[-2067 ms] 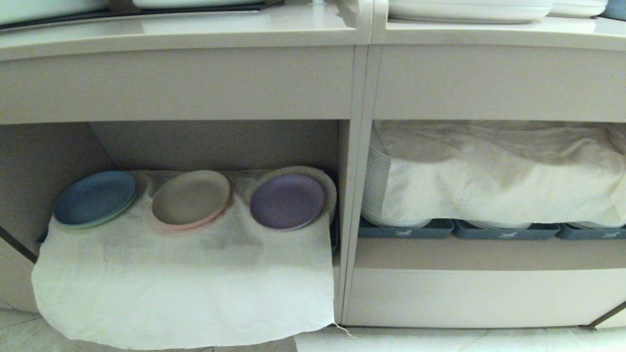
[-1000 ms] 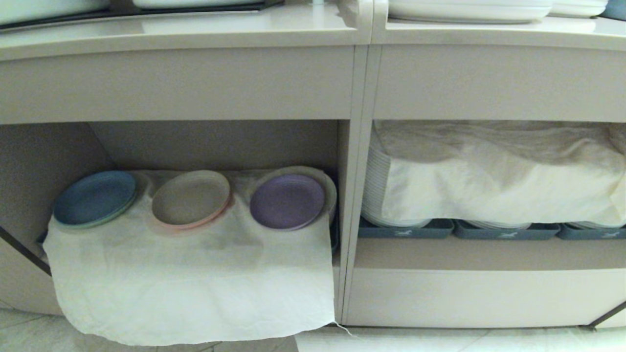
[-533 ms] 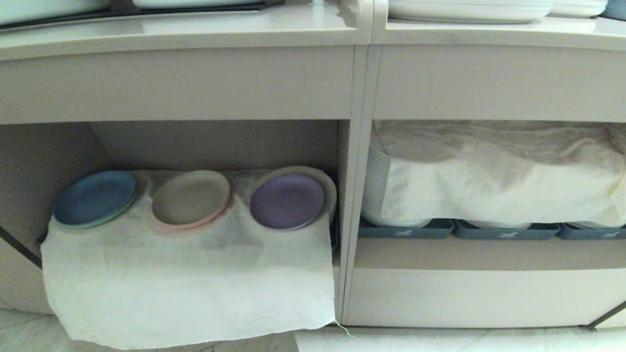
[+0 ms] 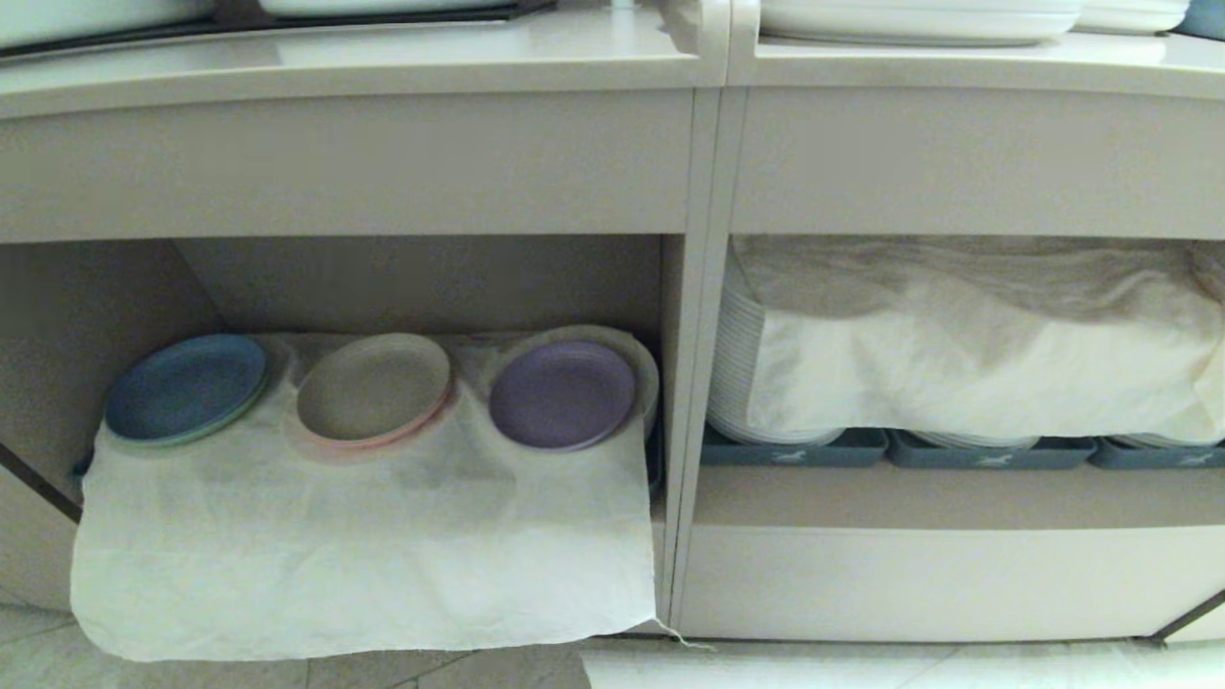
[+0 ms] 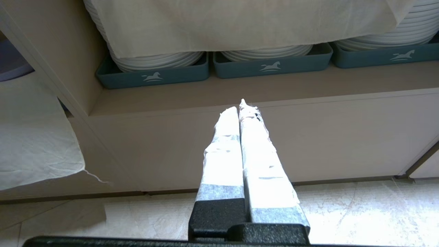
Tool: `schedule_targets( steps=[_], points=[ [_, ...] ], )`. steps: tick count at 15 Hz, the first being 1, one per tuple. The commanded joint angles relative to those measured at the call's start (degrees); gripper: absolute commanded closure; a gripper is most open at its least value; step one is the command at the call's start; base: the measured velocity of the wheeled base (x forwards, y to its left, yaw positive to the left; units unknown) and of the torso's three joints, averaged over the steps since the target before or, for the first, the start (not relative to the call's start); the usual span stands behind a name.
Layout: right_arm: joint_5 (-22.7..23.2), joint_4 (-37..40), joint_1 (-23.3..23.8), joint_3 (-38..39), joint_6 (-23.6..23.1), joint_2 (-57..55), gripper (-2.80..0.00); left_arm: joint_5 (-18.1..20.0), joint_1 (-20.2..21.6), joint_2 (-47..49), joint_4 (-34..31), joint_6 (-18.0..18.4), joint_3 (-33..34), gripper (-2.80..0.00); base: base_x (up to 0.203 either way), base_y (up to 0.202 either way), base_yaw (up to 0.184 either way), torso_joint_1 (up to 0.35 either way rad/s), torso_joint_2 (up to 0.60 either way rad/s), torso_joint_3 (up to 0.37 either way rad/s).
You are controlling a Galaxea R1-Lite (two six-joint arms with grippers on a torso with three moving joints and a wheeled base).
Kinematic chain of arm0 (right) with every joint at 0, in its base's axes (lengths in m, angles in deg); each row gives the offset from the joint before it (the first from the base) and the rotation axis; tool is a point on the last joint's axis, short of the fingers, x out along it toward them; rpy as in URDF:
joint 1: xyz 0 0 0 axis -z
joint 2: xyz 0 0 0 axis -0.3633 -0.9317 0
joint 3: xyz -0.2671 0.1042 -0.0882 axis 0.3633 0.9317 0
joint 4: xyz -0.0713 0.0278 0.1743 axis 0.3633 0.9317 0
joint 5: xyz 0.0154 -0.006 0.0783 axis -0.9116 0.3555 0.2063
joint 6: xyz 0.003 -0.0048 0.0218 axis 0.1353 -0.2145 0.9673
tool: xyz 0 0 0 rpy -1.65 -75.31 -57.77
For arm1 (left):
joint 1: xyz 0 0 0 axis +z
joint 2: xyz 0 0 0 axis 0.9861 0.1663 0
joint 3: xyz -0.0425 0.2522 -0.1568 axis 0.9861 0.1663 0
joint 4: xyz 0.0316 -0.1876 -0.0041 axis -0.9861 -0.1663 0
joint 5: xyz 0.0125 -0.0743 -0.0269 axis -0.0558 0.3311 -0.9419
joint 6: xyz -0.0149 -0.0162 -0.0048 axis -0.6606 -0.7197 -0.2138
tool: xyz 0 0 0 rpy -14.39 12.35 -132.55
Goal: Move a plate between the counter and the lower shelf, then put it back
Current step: Pick up the plate in the cupboard
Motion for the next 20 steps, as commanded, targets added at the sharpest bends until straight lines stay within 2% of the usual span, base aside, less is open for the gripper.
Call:
schedule_targets(
  steps=[1, 4, 5, 8, 10, 11, 12, 13, 20],
  points=[
    [0.0, 0.0, -0.1, 0.0, 0.0, 0.0, 0.00, 0.0, 0.0, 0.0, 0.0, 0.4, 0.0, 0.00, 0.000, 0.000, 0.000, 0.000, 0.00, 0.000],
    [0.0, 0.0, -0.1, 0.0, 0.0, 0.0, 0.00, 0.1, 0.0, 0.0, -0.5, 5.1, -0.1, 0.00, 0.000, 0.000, 0.000, 0.000, 0.00, 0.000],
    [0.0, 0.0, -0.1, 0.0, 0.0, -0.1, 0.00, 1.1, 0.0, 0.0, -0.5, 5.6, -0.1, 0.00, 0.000, 0.000, 0.000, 0.000, 0.00, 0.000],
    [0.0, 0.0, -0.1, 0.0, 0.0, 0.0, 0.00, 2.2, 0.0, 0.0, -2.6, 4.9, -1.7, 0.00, 0.000, 0.000, 0.000, 0.000, 0.00, 0.000],
    [0.0, 0.0, -0.1, 0.0, 0.0, 0.0, 0.00, 0.2, 0.0, 0.0, -2.4, 6.6, -0.3, 0.00, 0.000, 0.000, 0.000, 0.000, 0.00, 0.000],
    [0.0, 0.0, -0.1, 0.0, 0.0, 0.0, 0.00, -2.2, 0.0, 0.0, -1.5, 6.4, 0.8, 0.00, 0.000, 0.000, 0.000, 0.000, 0.00, 0.000],
    [0.0, 0.0, -0.1, 0.0, 0.0, 0.0, 0.00, -2.8, -0.1, 0.0, -2.8, 6.2, 1.0, 0.00, 0.000, 0.000, 0.000, 0.000, 0.00, 0.000],
    [0.0, 0.0, 0.0, 0.0, 0.0, 0.0, 0.00, -2.5, 0.0, 0.0, -4.9, 6.1, 1.0, 0.00, 0.000, 0.000, 0.000, 0.000, 0.00, 0.000],
    [0.0, 0.0, -0.1, 0.0, 0.0, -0.1, 0.00, -2.5, -0.1, 0.0, -4.8, 5.9, 1.0, 0.00, 0.000, 0.000, 0.000, 0.000, 0.00, 0.000]
  ],
)
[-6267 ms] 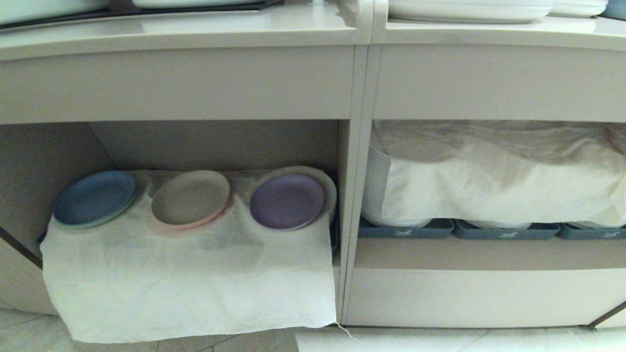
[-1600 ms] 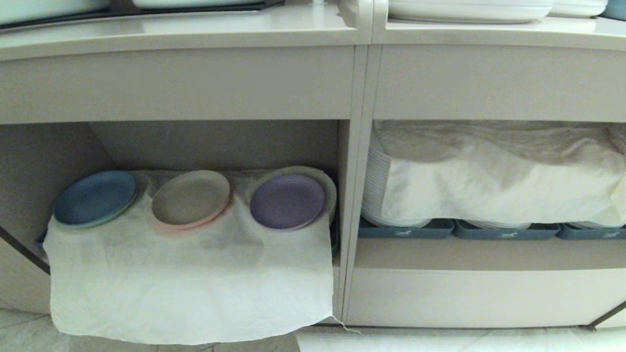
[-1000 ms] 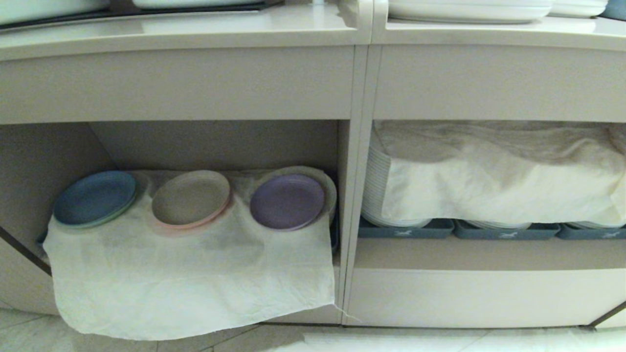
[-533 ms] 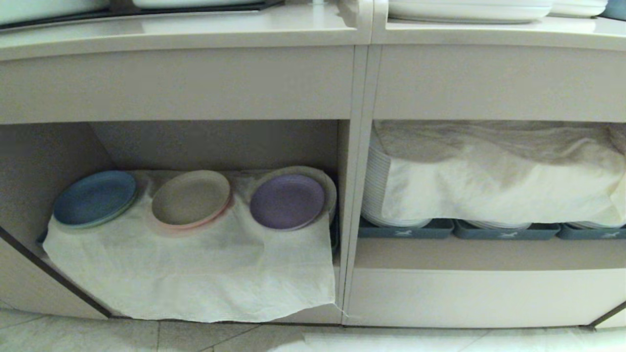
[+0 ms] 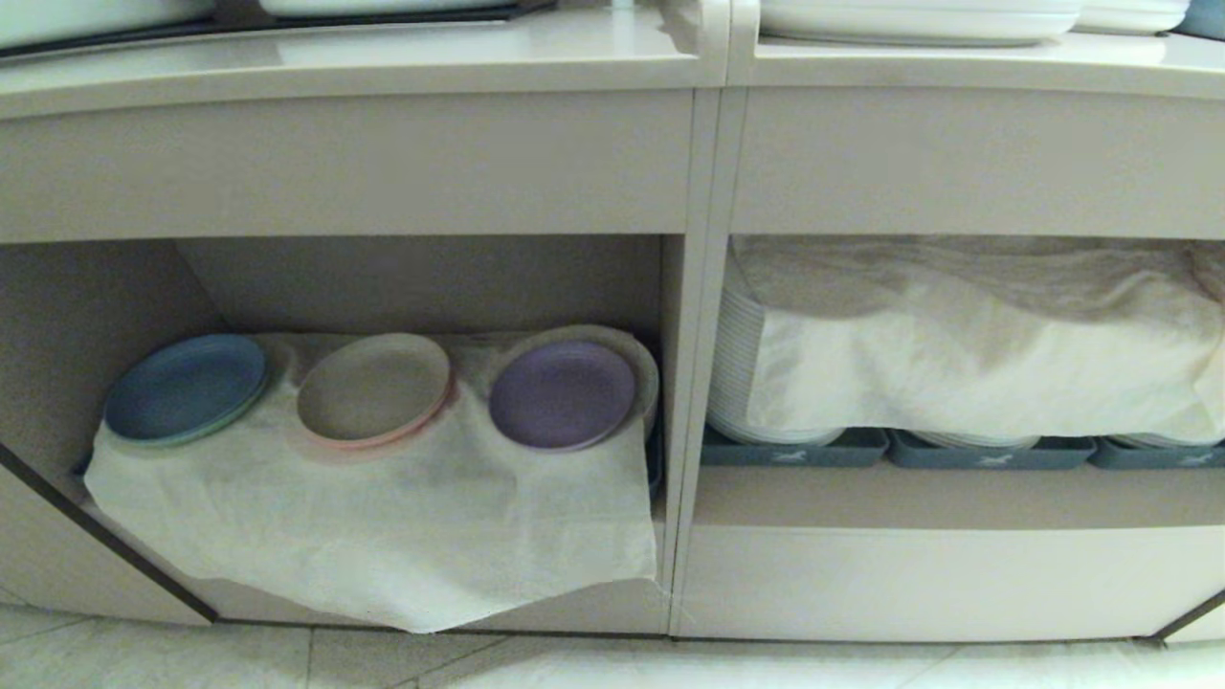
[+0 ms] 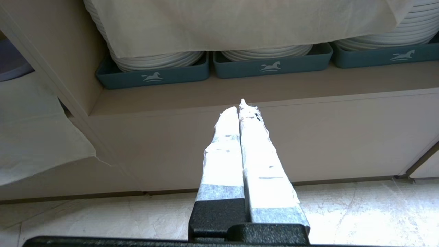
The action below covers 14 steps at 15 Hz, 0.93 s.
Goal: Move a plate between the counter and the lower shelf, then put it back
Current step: Pick up the plate in the cupboard
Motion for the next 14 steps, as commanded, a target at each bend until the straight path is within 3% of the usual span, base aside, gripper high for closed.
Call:
schedule_targets(
  steps=[1, 14],
  points=[
    [0.0, 0.0, 0.0, 0.0, 0.0, 0.0, 0.00, 0.0, 0.1, 0.0, 0.0, 0.0, 0.0, 0.00, 0.000, 0.000, 0.000, 0.000, 0.00, 0.000],
    [0.0, 0.0, 0.0, 0.0, 0.0, 0.0, 0.00, 0.2, 0.1, 0.0, -0.4, 0.1, -2.6, 0.00, 0.000, 0.000, 0.000, 0.000, 0.00, 0.000]
  ],
)
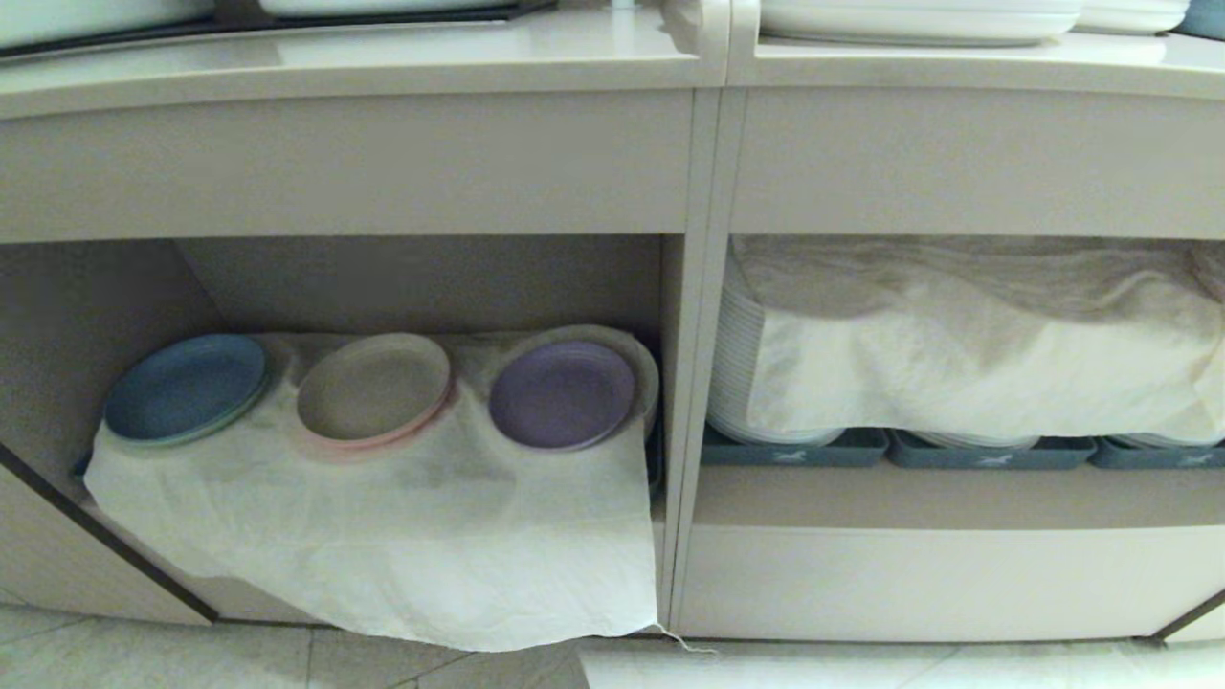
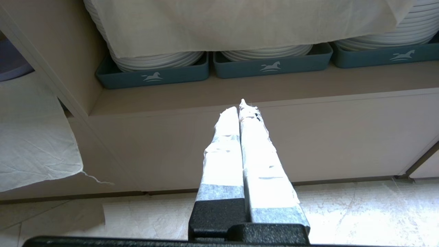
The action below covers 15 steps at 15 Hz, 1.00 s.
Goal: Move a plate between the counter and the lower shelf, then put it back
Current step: Pick up the plate in the cupboard
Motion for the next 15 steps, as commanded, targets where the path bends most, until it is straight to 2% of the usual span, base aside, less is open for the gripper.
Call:
schedule_targets(
  steps=[1, 4, 8, 12, 15],
  points=[
    [0.0, 0.0, -0.1, 0.0, 0.0, 0.0, 0.00, 0.0, 0.1, 0.0, -1.2, 0.1, -2.1, 0.00, 0.000, 0.000, 0.000, 0.000, 0.00, 0.000],
    [0.0, 0.0, -0.1, 0.0, 0.0, 0.0, 0.00, 1.5, 0.1, 1.3, -5.9, 0.1, -5.8, 0.00, 0.000, 0.000, 0.000, 0.000, 0.00, 0.000],
    [0.0, 0.0, 0.0, 0.0, 0.0, 0.0, 0.00, 2.4, -0.2, 9.3, -5.8, 0.0, -9.0, 0.00, 0.000, 0.000, 0.000, 0.000, 0.00, 0.000],
    [0.0, 0.0, -0.1, 0.0, 0.0, 0.0, 0.00, 6.5, -1.2, 15.9, 0.0, -1.0, -9.8, 0.00, 0.000, 0.000, 0.000, 0.000, 0.00, 0.000],
    [0.0, 0.0, -0.1, 0.0, 0.0, 0.0, 0.00, 7.5, -1.3, 23.2, 5.7, -2.7, -9.7, 0.00, 0.000, 0.000, 0.000, 0.000, 0.00, 0.000]
  ],
)
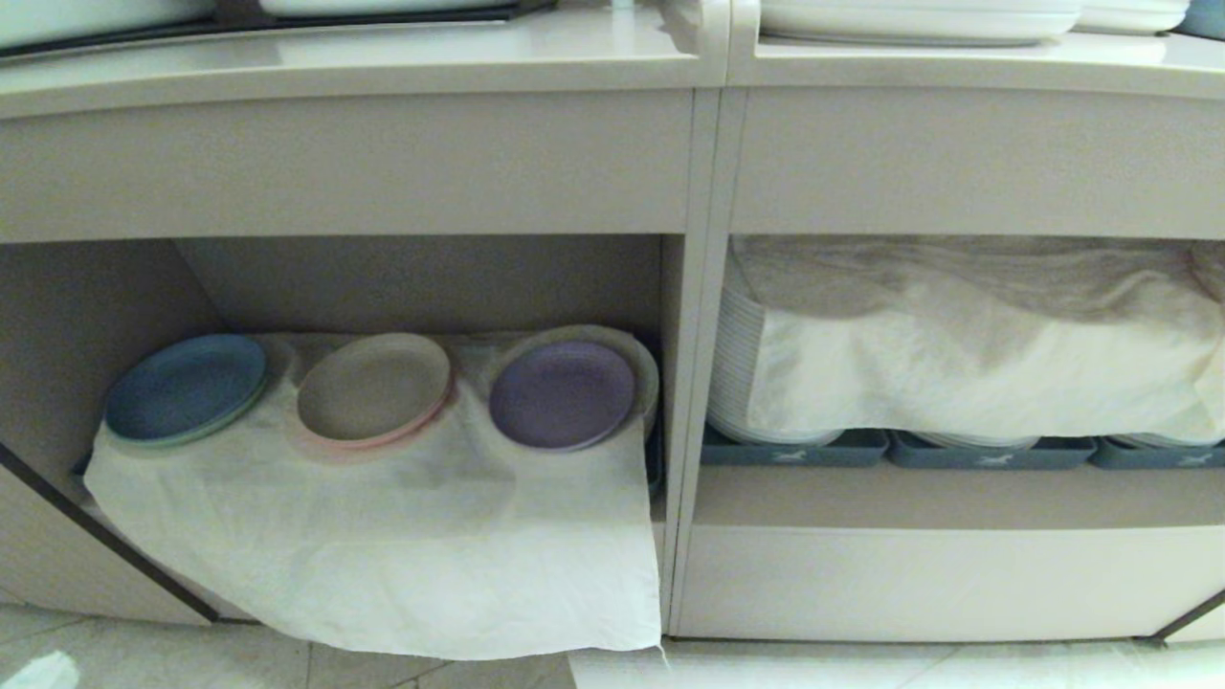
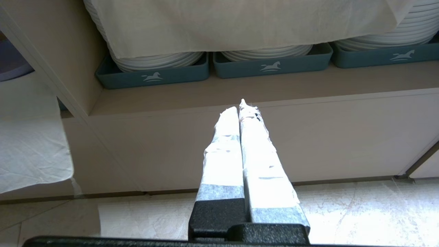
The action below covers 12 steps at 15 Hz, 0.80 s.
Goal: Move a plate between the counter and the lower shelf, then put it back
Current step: Pick up the plate in the cupboard
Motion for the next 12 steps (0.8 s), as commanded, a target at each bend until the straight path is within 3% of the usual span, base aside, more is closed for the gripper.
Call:
schedule_targets(
  steps=[1, 6, 10, 12],
  points=[
    [0.0, 0.0, 0.0, 0.0, 0.0, 0.0, 0.00, 0.2, 0.0, 7.7, 3.1, -1.3, 0.2, 0.00, 0.000, 0.000, 0.000, 0.000, 0.00, 0.000],
    [0.0, 0.0, -0.1, 0.0, 0.0, 0.0, 0.00, 0.3, 0.0, 13.7, 5.4, -5.3, 2.7, 0.00, 0.000, 0.000, 0.000, 0.000, 0.00, 0.000],
    [0.0, 0.0, -0.1, 0.0, 0.0, 0.0, 0.00, 0.9, -0.2, 18.4, 12.3, -7.2, 6.5, 0.00, 0.000, 0.000, 0.000, 0.000, 0.00, 0.000],
    [0.0, 0.0, -0.1, 0.0, 0.0, 0.0, 0.00, 0.9, -0.9, 20.7, 13.9, -10.0, 6.7, 0.00, 0.000, 0.000, 0.000, 0.000, 0.00, 0.000]
  ],
)
